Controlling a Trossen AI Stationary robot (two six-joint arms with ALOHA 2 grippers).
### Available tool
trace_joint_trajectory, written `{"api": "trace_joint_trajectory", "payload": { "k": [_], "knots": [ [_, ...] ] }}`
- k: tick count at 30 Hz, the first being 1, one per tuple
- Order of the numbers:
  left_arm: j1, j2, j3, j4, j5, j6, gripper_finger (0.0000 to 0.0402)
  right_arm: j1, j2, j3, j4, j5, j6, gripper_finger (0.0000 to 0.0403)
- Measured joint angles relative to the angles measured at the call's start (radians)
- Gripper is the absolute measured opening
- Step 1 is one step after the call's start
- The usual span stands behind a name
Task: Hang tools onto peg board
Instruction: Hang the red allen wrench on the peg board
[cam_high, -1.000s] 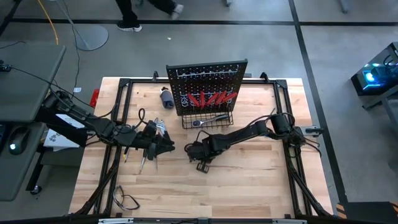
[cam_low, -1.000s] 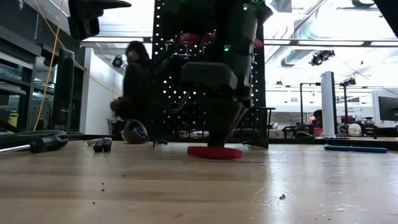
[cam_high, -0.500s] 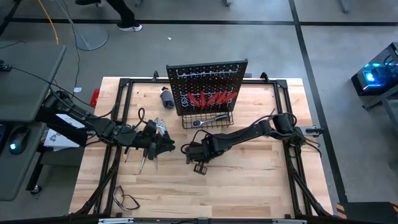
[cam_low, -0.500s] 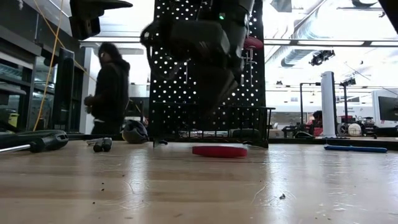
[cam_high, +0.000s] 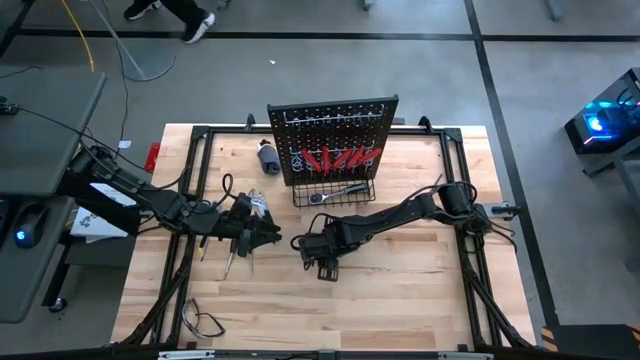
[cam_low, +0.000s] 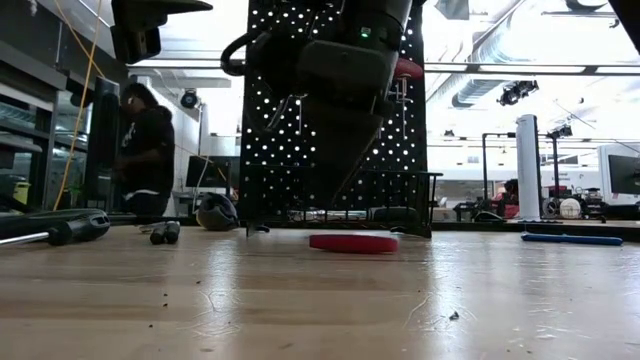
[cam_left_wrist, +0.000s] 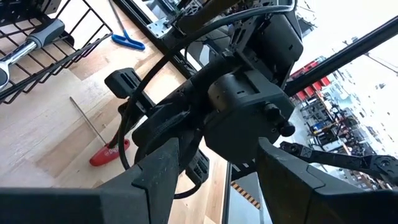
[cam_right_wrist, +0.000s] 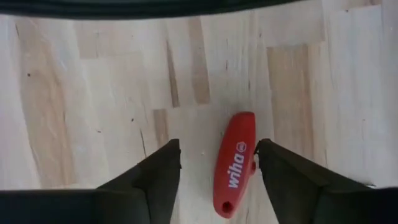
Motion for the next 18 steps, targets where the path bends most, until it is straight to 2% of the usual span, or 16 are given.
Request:
{"api": "trace_joint_trajectory", "payload": {
  "k": [6, 12, 14, 17, 18],
  "knots": [
    [0.000, 0.000, 0.000, 0.000, -0.008, 0.000, 0.0190, -0.023, 0.057, 0.000, 0.015, -0.008, -0.011, 0.0211],
    [0.000, 0.000, 0.000, 0.007, -0.009, 0.000, 0.0190, -0.042, 0.143, 0.009, -0.038, -0.038, 0.027, 0.0192],
    [0.000, 0.000, 0.000, 0.007, -0.010, 0.000, 0.0190, -0.043, 0.161, 0.012, -0.046, -0.057, 0.016, 0.0162],
    [0.000, 0.000, 0.000, 0.009, -0.010, 0.000, 0.0190, -0.033, 0.168, 0.013, -0.052, -0.055, 0.004, 0.0077],
    [0.000, 0.000, 0.000, 0.015, -0.011, 0.000, 0.0190, -0.026, 0.168, 0.013, -0.052, -0.053, 0.004, 0.0062]
  ]
}}
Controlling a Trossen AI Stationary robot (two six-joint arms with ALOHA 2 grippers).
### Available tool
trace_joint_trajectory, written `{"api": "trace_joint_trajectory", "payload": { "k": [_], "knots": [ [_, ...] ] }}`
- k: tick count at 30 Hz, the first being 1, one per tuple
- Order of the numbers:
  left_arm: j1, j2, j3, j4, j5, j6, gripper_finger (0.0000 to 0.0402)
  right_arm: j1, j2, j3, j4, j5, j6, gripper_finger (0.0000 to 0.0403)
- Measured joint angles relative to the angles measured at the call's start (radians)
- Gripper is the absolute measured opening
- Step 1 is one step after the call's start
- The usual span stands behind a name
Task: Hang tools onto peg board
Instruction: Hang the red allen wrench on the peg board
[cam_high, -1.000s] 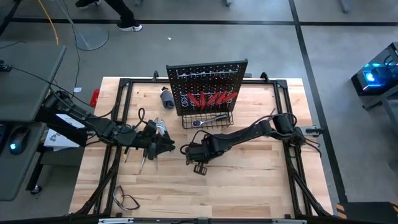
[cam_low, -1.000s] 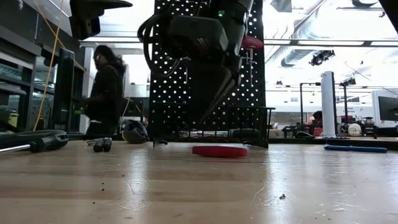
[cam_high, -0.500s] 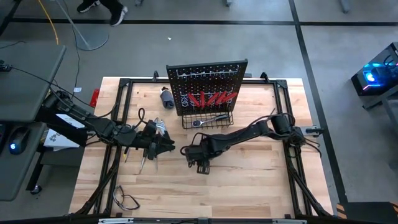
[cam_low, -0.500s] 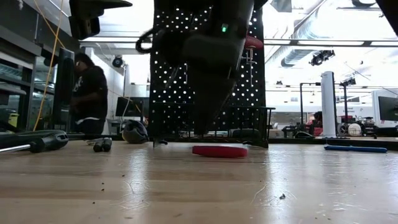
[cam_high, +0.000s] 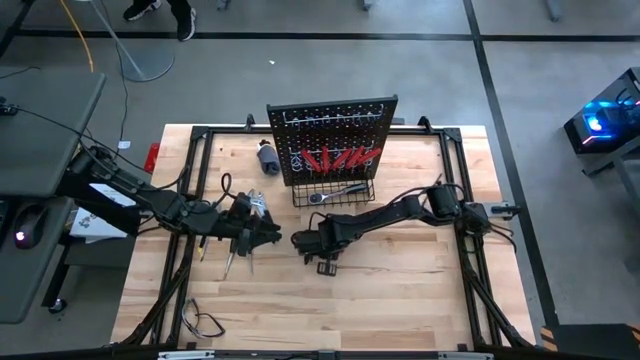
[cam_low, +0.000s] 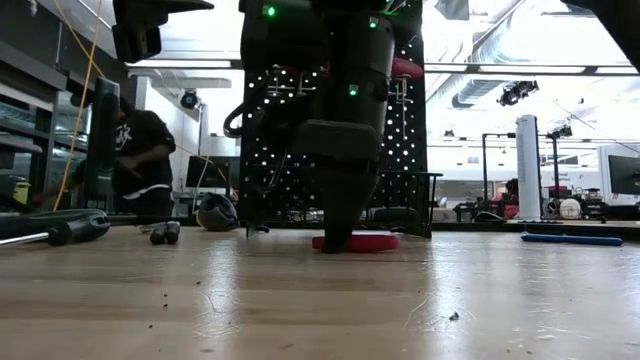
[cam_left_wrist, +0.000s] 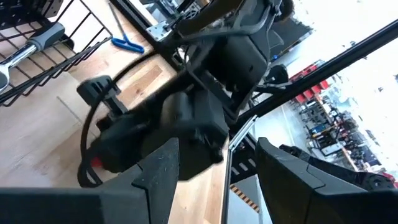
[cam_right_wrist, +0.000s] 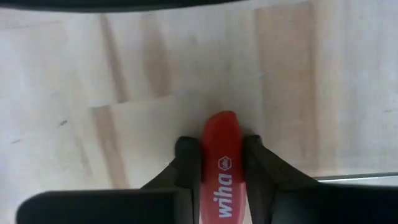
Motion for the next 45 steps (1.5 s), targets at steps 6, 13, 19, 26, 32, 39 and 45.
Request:
{"api": "trace_joint_trajectory", "payload": {
  "k": [6, 13, 19, 26, 32, 39, 45],
  "knots": [
    [0.000, -0.003, 0.000, 0.049, 0.000, 0.035, 0.0190, 0.045, -0.068, 0.025, -0.062, 0.036, -0.013, 0.0064],
    [0.010, -0.016, 0.037, 0.086, 0.019, 0.267, 0.0190, 0.080, -0.247, 0.109, -0.161, 0.036, 0.011, 0.0004],
    [0.035, -0.011, 0.099, 0.076, -0.003, 0.555, 0.0190, 0.073, -0.365, 0.140, -0.167, 0.063, 0.110, 0.0003],
    [0.052, -0.011, 0.113, 0.076, 0.000, 0.582, 0.0190, 0.082, -0.385, 0.036, -0.245, 0.087, 0.251, 0.0013],
    [0.034, -0.011, 0.113, 0.049, 0.009, 0.575, 0.0190, 0.117, -0.385, -0.171, -0.253, 0.002, 0.118, 0.0094],
    [0.031, -0.011, 0.113, 0.022, 0.008, 0.576, 0.0190, 0.113, -0.385, -0.368, -0.134, 0.010, -0.162, 0.0164],
    [0.031, -0.011, 0.113, -0.002, -0.024, 0.575, 0.0190, 0.079, -0.385, -0.414, -0.004, 0.069, -0.248, 0.0167]
  ]
}}
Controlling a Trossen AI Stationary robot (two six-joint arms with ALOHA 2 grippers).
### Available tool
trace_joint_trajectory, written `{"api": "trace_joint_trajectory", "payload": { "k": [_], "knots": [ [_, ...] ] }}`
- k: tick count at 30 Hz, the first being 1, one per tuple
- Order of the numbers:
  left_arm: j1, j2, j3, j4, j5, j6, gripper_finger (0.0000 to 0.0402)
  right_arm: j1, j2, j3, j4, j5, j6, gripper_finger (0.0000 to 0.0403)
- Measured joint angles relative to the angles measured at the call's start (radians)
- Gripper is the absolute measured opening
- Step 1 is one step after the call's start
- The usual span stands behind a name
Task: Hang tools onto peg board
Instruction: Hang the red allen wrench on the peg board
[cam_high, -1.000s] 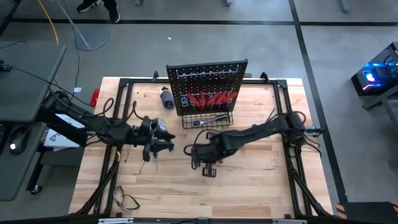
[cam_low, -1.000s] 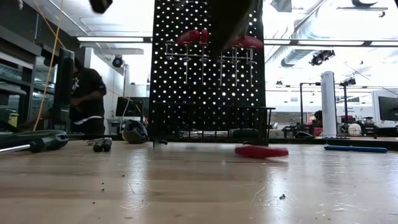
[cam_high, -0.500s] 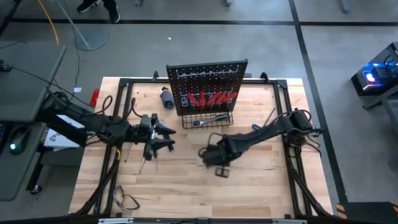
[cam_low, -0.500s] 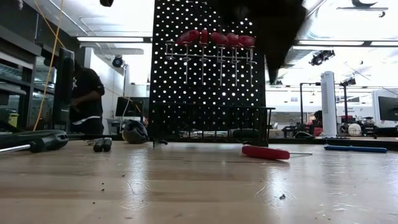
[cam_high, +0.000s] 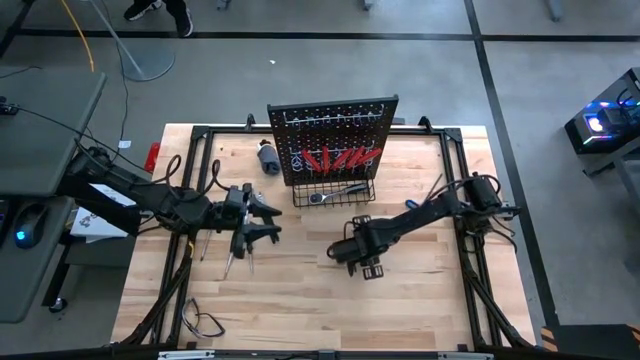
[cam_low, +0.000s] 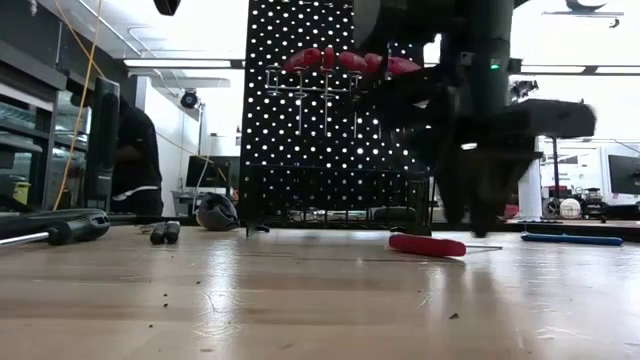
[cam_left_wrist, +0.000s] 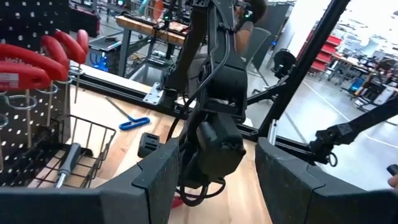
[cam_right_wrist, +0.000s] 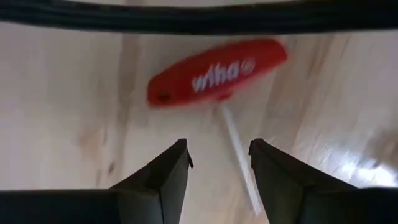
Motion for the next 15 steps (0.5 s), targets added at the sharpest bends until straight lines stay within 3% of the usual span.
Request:
{"api": "trace_joint_trajectory", "payload": {
  "k": [10, 13, 15],
  "knots": [
    [0.002, 0.000, 0.000, -0.021, -0.061, 0.001, 0.0190, -0.063, 0.063, -0.001, 0.102, -0.029, -0.181, 0.0162],
    [0.002, 0.000, 0.000, -0.042, -0.064, -0.003, 0.0190, -0.062, 0.108, 0.004, 0.111, -0.033, -0.199, 0.0132],
    [0.002, 0.000, 0.000, -0.052, -0.063, -0.025, 0.0190, -0.063, 0.134, 0.011, 0.091, -0.034, -0.188, 0.0086]
  ]
}}
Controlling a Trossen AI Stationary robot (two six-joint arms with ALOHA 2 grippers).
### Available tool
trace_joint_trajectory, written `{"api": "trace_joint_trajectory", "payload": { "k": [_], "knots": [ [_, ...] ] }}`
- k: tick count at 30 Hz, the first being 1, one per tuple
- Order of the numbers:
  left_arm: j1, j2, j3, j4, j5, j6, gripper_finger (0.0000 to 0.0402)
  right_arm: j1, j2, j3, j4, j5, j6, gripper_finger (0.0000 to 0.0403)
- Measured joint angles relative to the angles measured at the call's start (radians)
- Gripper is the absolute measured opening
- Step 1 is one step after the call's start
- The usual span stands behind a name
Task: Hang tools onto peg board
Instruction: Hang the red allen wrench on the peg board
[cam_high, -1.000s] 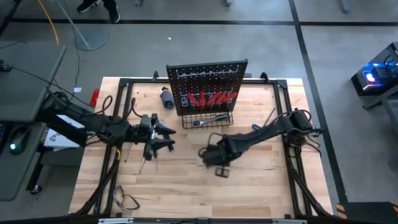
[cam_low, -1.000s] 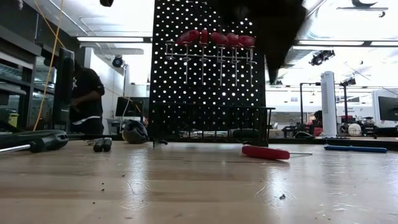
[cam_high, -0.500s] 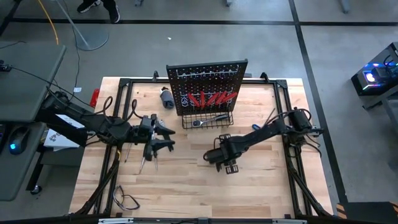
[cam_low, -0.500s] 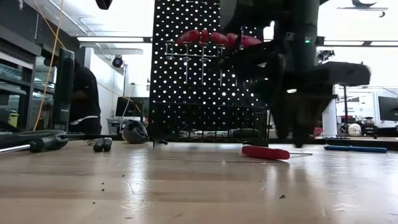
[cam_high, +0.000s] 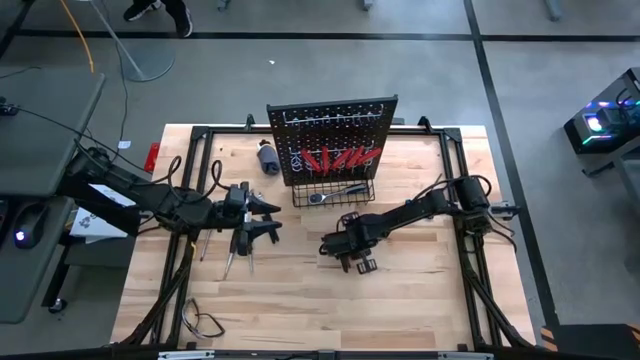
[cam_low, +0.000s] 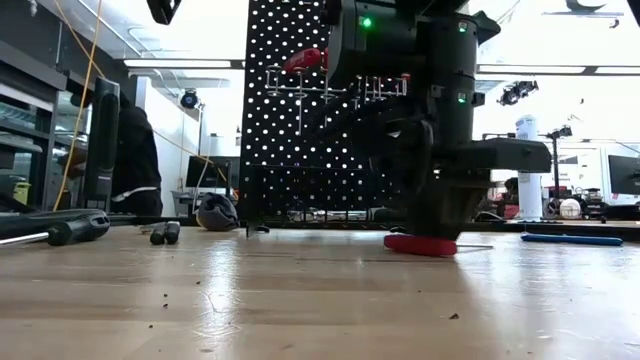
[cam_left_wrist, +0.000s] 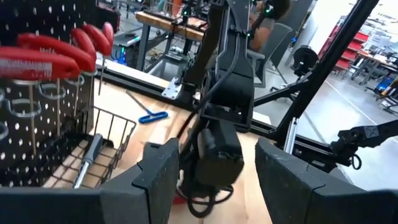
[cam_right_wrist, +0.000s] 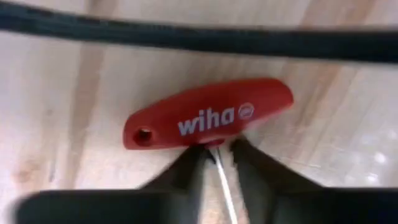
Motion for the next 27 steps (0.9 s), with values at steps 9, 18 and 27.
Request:
{"api": "trace_joint_trajectory", "payload": {
  "k": [9, 18, 27],
  "knots": [
    [-0.001, -0.001, 0.000, -0.018, 0.009, -0.077, 0.0190, 0.035, -0.038, 0.031, -0.052, 0.038, 0.050, 0.0002],
    [-0.001, -0.005, 0.000, 0.033, 0.027, -0.030, 0.0190, 0.046, -0.203, 0.116, -0.097, 0.052, 0.248, 0.0000],
    [-0.001, 0.019, 0.000, 0.124, -0.007, 0.107, 0.0190, 0.086, -0.376, 0.302, 0.015, 0.398, 0.515, 0.0000]
  ]
}}
